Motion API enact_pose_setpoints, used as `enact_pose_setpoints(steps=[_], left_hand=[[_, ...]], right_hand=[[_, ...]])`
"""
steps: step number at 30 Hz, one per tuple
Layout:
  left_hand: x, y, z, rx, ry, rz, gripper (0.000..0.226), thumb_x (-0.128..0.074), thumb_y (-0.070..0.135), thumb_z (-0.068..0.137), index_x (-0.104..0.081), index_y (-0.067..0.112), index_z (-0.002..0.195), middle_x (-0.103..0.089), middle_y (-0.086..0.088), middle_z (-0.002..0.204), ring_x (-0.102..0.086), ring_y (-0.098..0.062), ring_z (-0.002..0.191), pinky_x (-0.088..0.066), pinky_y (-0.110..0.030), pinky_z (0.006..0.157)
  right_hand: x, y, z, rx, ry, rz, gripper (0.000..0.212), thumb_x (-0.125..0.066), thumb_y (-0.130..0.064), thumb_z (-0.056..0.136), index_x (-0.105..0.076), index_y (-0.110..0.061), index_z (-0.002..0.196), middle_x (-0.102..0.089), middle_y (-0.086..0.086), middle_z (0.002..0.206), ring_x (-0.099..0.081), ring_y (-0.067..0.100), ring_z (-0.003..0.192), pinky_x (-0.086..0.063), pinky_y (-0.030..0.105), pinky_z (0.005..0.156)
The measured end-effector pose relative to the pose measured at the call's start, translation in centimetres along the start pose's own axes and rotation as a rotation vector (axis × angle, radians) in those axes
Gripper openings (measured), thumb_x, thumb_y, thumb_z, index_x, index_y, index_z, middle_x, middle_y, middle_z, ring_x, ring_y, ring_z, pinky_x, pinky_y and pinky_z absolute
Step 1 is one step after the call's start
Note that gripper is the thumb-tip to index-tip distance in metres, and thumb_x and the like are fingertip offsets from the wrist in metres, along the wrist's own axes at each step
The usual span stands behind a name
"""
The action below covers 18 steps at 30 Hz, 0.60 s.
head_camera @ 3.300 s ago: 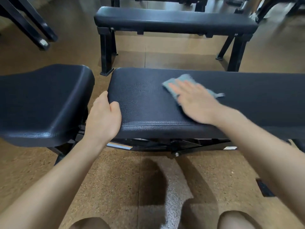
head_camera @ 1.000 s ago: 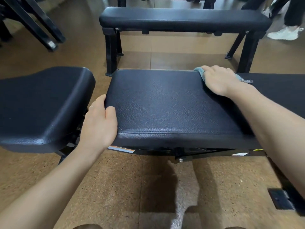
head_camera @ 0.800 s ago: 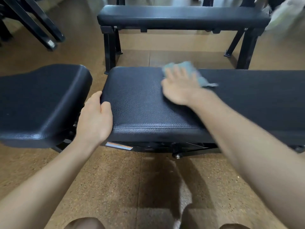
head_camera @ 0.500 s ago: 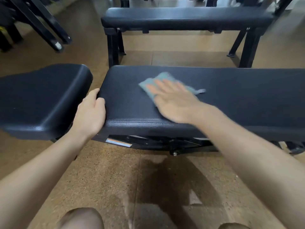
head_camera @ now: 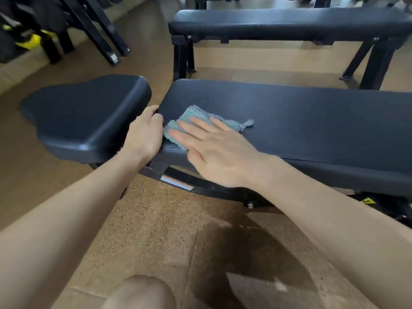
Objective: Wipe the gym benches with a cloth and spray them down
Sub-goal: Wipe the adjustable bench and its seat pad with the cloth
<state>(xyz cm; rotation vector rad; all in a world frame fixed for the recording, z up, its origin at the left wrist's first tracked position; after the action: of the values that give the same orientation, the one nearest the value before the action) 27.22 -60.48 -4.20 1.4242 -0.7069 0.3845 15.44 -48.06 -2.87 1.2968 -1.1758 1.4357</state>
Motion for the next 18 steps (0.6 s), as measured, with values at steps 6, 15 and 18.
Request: enact_pose_setpoints(steps=[6,15,18], left_hand=[[-0.1,0.2,0.1,-0.036,-0.065,-0.05,0.045,-0.033,0.02,0.1,-0.056,0.021,0.138,-0.054,0.004,0.137,-0.048,-0.017,0.119,-0.034,-0.032,0.097],[1.4,-3.8,-4.1,-0.296,-0.073,-0.243,0.028,-0.038,0.017,0.107,-0.048,0.02,0.133,-0.05,0.005,0.134,-0.048,-0.005,0.124,-0.04,-0.031,0.11],[2.2,-5.4,-4.3,-0.373,-0.037,-0.303,0.034,-0.043,0.008,0.104,-0.055,0.019,0.133,-0.06,0.009,0.128,-0.054,-0.002,0.121,-0.041,-0.02,0.104]], right_hand=[[-0.2,3.7,-8.4,-0.126,0.036,-0.153,0.058,-0.017,-0.038,0.103,-0.016,-0.033,0.161,-0.021,-0.005,0.167,-0.019,0.02,0.154,-0.009,0.037,0.125],[-1.1,-1.0,-1.9,-0.005,0.002,-0.275,0.058,-0.021,-0.033,0.103,-0.013,-0.035,0.161,-0.019,-0.005,0.168,-0.019,0.023,0.154,-0.02,0.047,0.124],[-1.2,-3.3,2.8,0.046,-0.018,-0.25,0.06,-0.012,-0.038,0.1,-0.012,-0.036,0.161,-0.015,-0.006,0.169,-0.015,0.021,0.155,-0.012,0.043,0.124]])
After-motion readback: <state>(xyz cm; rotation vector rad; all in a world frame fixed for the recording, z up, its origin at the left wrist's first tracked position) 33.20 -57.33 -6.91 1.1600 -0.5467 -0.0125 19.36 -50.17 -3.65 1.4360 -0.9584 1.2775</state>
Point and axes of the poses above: each hand's wrist, its own z-axis towards the middle knuckle, its own x-axis out of the back of the hand, y = z × x, the point moved 7 cm from there along z, towards the middle knuckle
